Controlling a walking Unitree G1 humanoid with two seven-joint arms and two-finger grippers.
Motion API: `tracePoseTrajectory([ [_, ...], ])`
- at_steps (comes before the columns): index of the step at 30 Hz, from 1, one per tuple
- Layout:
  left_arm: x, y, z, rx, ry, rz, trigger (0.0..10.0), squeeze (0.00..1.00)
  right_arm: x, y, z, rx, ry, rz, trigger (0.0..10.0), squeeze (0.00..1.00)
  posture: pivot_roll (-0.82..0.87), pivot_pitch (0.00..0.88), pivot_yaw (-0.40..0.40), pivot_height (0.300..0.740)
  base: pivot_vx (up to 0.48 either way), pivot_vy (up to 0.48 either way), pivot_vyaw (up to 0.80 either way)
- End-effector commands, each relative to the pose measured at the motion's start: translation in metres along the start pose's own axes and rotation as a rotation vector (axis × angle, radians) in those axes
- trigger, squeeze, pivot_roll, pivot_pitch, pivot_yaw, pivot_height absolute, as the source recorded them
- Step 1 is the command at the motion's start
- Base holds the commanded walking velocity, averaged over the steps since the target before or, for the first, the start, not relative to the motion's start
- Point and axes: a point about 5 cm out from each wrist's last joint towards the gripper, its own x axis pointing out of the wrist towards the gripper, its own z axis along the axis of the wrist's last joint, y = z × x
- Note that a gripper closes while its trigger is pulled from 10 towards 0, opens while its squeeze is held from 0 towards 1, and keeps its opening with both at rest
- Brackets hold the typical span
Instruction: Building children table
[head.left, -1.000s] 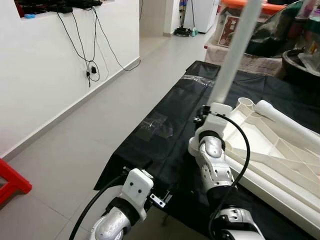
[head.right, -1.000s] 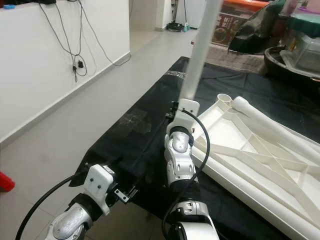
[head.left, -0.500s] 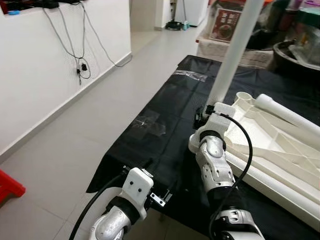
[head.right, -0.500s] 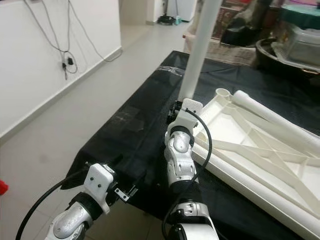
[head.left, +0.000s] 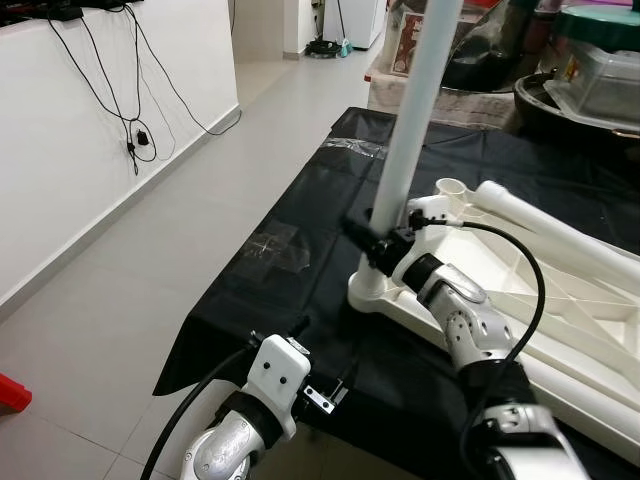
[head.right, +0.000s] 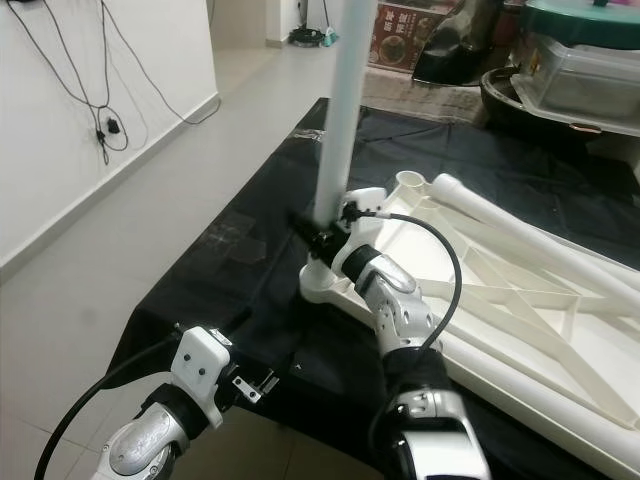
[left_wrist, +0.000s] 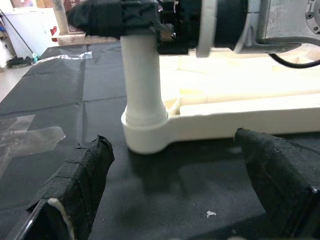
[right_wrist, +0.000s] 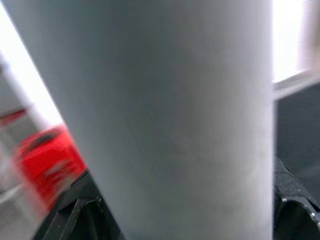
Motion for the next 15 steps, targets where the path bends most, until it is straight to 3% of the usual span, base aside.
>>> tracePoseTrajectory([
  [1, -0.001, -0.002, -0.003, -0.014, 0.017, 0.000, 10.0, 0.00, 0.013, 0.017, -0.011, 0.014, 0.087, 0.209, 10.0, 0.00, 0.12, 0.113, -0.060, 0.740, 0.000, 0.000, 0.00],
  [7, -0.002, -0.002, -0.003, -0.015, 0.017, 0.001, 10.0, 0.00, 0.023, 0.026, -0.008, 0.033, 0.135, 0.416, 10.0, 0.00, 0.13, 0.119, -0.062, 0.740, 0.000, 0.000, 0.00],
  [8, -0.003, -0.003, -0.002, -0.016, 0.017, 0.003, 10.0, 0.00, 0.031, 0.035, -0.005, 0.038, 0.142, 0.530, 10.0, 0.00, 0.13, 0.123, -0.063, 0.740, 0.000, 0.000, 0.00],
  [13, -0.003, -0.003, -0.002, -0.017, 0.018, 0.004, 10.0, 0.00, 0.035, 0.040, -0.003, 0.038, 0.146, 0.594, 10.0, 0.00, 0.13, 0.125, -0.060, 0.740, 0.000, 0.000, 0.00],
  [14, -0.003, -0.003, -0.002, -0.017, 0.018, 0.003, 10.0, 0.00, 0.036, 0.041, -0.002, 0.034, 0.147, 0.612, 4.7, 0.00, 0.13, 0.125, -0.060, 0.740, 0.000, 0.000, 0.00],
  [15, -0.003, -0.003, -0.002, -0.017, 0.018, 0.003, 10.0, 0.00, 0.036, 0.041, -0.002, 0.034, 0.147, 0.612, 4.7, 0.00, 0.13, 0.125, -0.060, 0.740, 0.000, 0.000, 0.00],
])
